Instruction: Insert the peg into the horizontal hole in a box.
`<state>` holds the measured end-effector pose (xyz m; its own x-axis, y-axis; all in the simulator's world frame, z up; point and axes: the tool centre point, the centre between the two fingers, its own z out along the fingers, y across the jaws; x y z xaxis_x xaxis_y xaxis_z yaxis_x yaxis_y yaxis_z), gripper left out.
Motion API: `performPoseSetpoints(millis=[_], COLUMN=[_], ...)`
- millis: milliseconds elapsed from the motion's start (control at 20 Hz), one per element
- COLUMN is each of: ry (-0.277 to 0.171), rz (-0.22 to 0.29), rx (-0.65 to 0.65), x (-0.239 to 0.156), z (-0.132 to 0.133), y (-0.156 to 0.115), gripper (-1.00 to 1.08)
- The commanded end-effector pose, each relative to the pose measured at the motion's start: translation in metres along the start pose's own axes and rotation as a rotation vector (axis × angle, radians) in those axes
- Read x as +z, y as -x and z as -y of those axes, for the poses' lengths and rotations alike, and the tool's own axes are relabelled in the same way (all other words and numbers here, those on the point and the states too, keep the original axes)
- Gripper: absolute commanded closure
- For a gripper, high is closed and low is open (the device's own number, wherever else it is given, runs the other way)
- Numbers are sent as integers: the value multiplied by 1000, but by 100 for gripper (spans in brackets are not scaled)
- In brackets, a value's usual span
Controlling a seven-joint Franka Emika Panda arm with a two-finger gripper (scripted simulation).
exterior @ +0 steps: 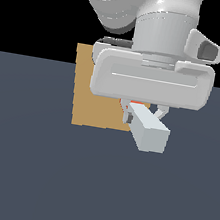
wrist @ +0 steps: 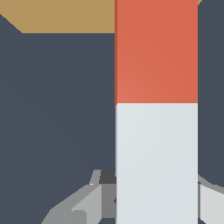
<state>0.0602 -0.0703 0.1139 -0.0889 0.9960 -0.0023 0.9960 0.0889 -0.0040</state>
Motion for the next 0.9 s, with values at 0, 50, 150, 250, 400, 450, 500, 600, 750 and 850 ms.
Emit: performPoseSetpoints(millis=[0, 50, 150, 250, 400, 450, 500, 600, 750, 850], ry=[3, 4, 4, 5, 6, 6, 6, 6, 7, 7], rz=[-2, -2, -2, -2, -2, -2, -2, -2, -2, -2], rx=[-5, -5, -6, -6, -6, -6, -6, -6, -6, -6], x=[-2, -2, -2, -3, -3, -3, -3, -3, -4, -4], z=[-1, -1, 0, 0, 0, 0, 0, 0, -1, -1], y=[-18, -25, -43, -63, -89, -97, -103, -113, -122, -123], gripper=[108, 108, 108, 108, 108, 108, 108, 108, 108, 108])
